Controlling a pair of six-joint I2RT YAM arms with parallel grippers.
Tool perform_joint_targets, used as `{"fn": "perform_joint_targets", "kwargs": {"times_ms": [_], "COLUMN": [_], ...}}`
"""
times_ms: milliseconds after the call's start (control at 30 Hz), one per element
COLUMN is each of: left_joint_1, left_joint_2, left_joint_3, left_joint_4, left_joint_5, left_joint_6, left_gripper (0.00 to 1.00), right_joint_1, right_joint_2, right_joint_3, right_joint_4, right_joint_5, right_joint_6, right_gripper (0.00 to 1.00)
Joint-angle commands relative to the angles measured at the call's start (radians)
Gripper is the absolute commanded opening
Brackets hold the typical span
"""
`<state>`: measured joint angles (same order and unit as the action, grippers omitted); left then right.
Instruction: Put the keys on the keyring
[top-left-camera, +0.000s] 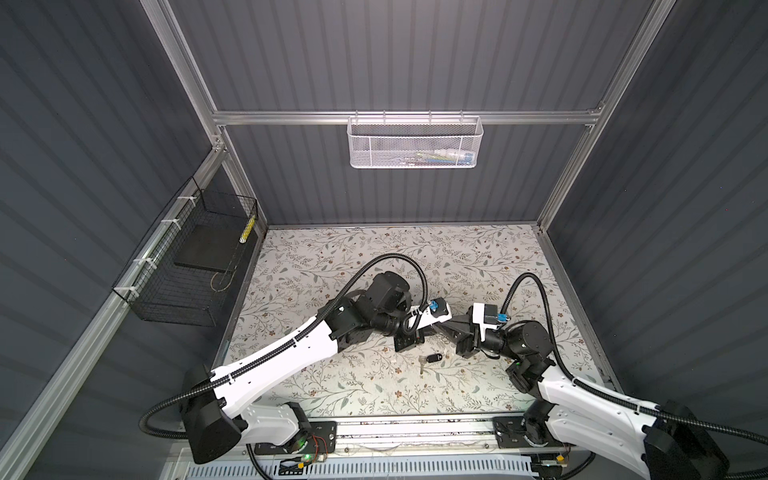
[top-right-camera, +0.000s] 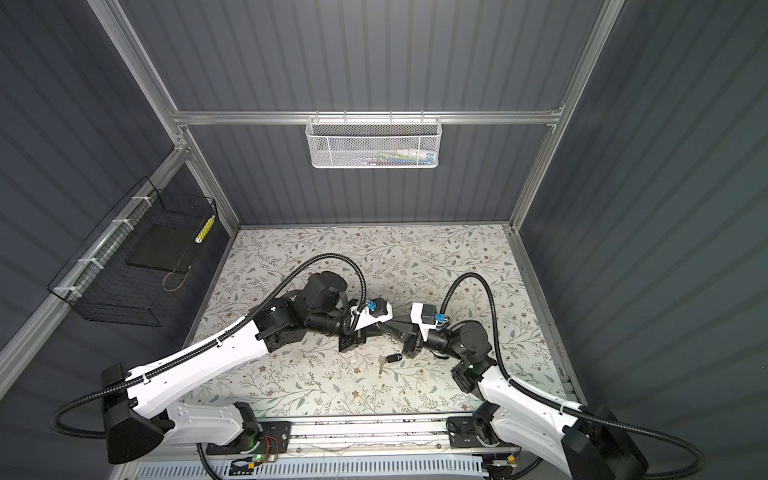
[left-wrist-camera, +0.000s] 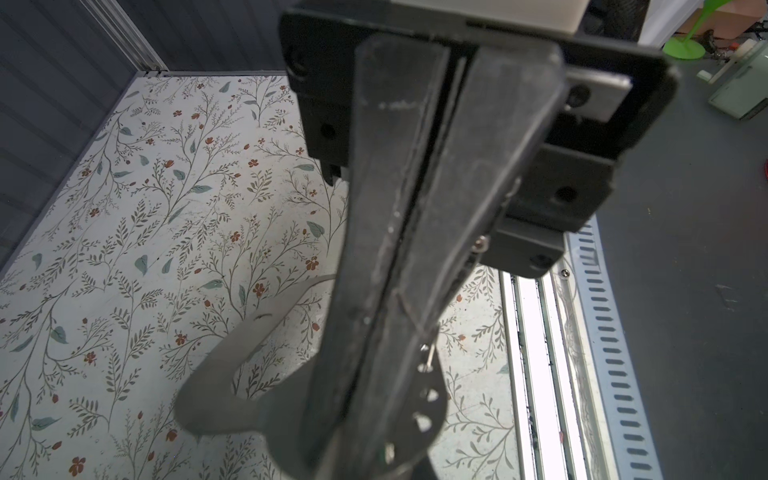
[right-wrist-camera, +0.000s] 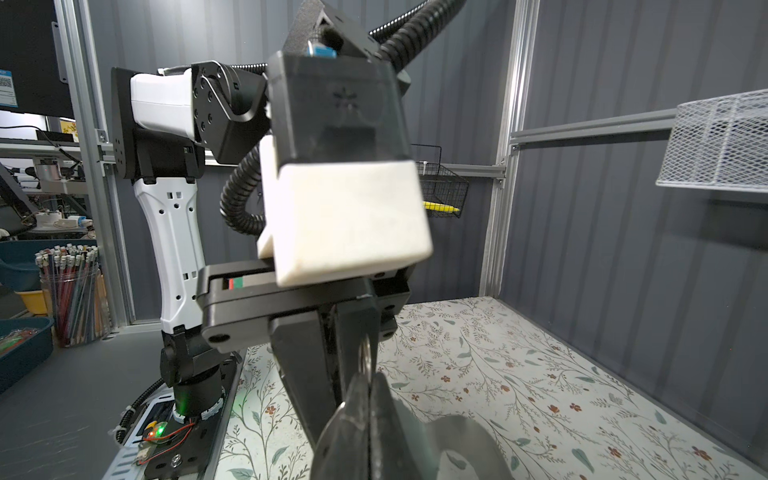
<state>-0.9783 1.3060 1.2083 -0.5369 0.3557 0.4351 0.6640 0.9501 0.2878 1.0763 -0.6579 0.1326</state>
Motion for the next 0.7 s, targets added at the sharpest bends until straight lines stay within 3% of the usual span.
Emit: {"fn": "perform_joint_targets", "kwargs": {"times_ms": [0,667], "left_joint_1": [-0.011,-0.012], "left_joint_2": [0.002,-0.014], "left_joint_3": [0.054,0.195], "left_joint_4": [-0.053,-0.279], "left_joint_5": [0.014,-0.155], "left_joint_6": [0.046,0.153], "left_gripper": [0.00,0.00], "right_joint_1": [0.003,-0.008], "right_joint_2": [-0.015,-0.059], "right_joint_3": [0.001,-0.013], "right_joint_4": [0.006,-0.076], "right_joint_5": [-0.001,0.001], "right_joint_6": [-0.017,-0.054], "right_gripper": [0.00,0.00]}}
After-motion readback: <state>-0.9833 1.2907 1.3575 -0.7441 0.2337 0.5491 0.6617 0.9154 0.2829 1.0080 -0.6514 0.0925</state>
